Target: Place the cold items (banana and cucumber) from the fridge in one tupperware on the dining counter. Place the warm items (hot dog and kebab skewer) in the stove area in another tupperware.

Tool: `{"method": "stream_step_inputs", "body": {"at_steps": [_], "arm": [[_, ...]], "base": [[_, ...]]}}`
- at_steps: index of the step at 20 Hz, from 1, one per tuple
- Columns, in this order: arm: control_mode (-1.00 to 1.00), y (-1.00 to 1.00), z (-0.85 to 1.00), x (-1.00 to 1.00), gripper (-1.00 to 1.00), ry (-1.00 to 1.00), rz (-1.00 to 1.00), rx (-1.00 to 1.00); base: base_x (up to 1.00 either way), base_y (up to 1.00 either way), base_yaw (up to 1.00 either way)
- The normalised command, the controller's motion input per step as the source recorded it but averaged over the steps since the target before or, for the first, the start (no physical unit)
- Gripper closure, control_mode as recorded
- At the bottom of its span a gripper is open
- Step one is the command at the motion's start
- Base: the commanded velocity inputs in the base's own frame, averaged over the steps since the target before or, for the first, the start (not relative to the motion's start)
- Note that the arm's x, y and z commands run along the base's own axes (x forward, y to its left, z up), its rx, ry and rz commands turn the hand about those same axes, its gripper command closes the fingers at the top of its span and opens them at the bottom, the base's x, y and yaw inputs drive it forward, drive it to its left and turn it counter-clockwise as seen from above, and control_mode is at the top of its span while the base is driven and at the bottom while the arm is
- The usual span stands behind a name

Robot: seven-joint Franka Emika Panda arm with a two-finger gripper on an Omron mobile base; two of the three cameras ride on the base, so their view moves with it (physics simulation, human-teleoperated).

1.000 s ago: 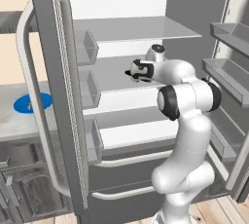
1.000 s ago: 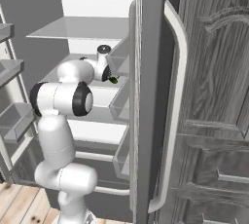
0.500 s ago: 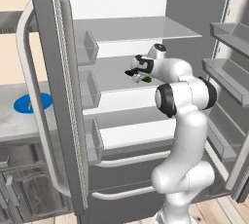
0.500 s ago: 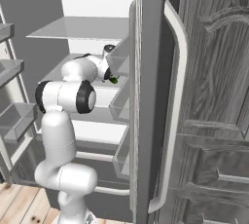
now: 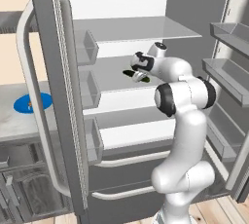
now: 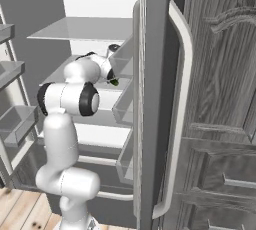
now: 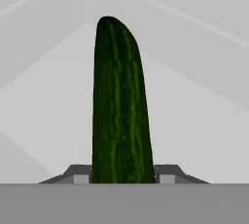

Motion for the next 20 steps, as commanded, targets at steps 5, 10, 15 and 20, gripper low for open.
{"method": "stream_step_inputs", "body": {"at_steps": [5,10,15,20], "arm": [[-1.00,0.48,-0.05,-0.47,1.00,-0.15,-0.11,-0.06],[-1.00,0.44,0.16,-0.96,1.00,-0.13,-0.35,-0.02],[-1.00,0.06,0.66,-1.00,1.00,-0.01,-0.31,0.00],[-1.00,0.00,0.72,-1.00,1.00,0.06,-0.34,0.12]], "base": [[0.00,0.00,0.00],[0.00,0.00,0.00],[0.00,0.00,0.00],[0.00,0.00,0.00]]}}
